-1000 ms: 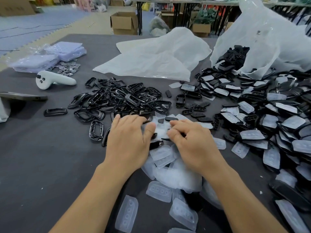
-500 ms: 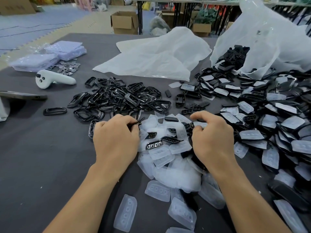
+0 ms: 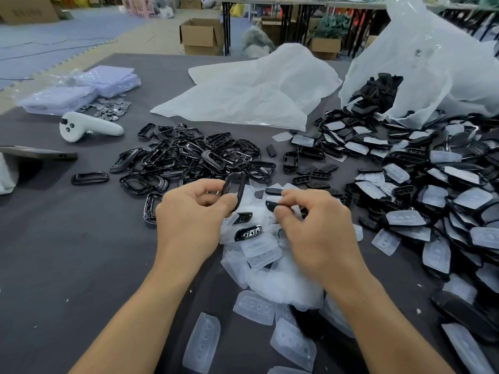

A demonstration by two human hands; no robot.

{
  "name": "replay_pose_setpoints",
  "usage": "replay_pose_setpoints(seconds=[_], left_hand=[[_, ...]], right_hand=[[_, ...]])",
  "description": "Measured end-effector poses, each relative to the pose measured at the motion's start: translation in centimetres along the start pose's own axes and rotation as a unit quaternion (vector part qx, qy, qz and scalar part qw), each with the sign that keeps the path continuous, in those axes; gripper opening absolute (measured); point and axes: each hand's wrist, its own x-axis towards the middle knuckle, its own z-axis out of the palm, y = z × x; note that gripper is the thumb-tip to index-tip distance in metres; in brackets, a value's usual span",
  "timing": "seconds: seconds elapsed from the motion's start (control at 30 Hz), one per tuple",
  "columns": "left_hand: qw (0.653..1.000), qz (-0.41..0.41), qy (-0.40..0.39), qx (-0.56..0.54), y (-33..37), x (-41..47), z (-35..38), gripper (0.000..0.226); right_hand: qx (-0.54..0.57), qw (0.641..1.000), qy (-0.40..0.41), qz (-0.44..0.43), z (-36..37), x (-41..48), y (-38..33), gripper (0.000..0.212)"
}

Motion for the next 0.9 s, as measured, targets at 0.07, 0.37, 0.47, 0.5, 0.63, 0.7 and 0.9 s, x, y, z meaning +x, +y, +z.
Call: replay_pose_setpoints(seconds=[0.07,0.37,0.47,0.5,0.63,0.7,0.9], left_hand=[[0.997,-0.031,-0.022,-0.072,0.0,0.2,0.1,0.022],[0.973,-0.054,-0.093,-0.205,1.0,-0.7,0.2,0.035],[0.964,-0.078,-0.095,-0.236,1.5,-1.2,0.4,0.027],[0.958,-0.092,-0.100,-0.253,1.6,-1.3,0.5,0.025],[0.918,-0.149,-0.134,-0.341,2.0,-1.7,0.5,0.022],[0.893,-0.161,-0.167,-0.385,2.3,-1.9,0.4,0.025],[0.884,-0.143,-0.209,-0.394,2.3,-1.6,0.6,0.026]], right_hand=[[0.130,0.991,0.007,0.040,-0.2,0.1,-0.3,0.018],[0.458,0.875,-0.090,0.127,-0.2,0.0,-1.7,0.030],[0.469,0.868,-0.086,0.138,-0.2,0.0,-1.7,0.021],[0.471,0.867,-0.082,0.141,-0.2,0.0,-1.8,0.019],[0.482,0.859,-0.060,0.161,0.1,-0.2,-2.1,0.013],[0.493,0.851,-0.059,0.168,0.3,-0.3,-2.1,0.013],[0.488,0.856,-0.065,0.159,0.0,-0.3,-2.1,0.018]])
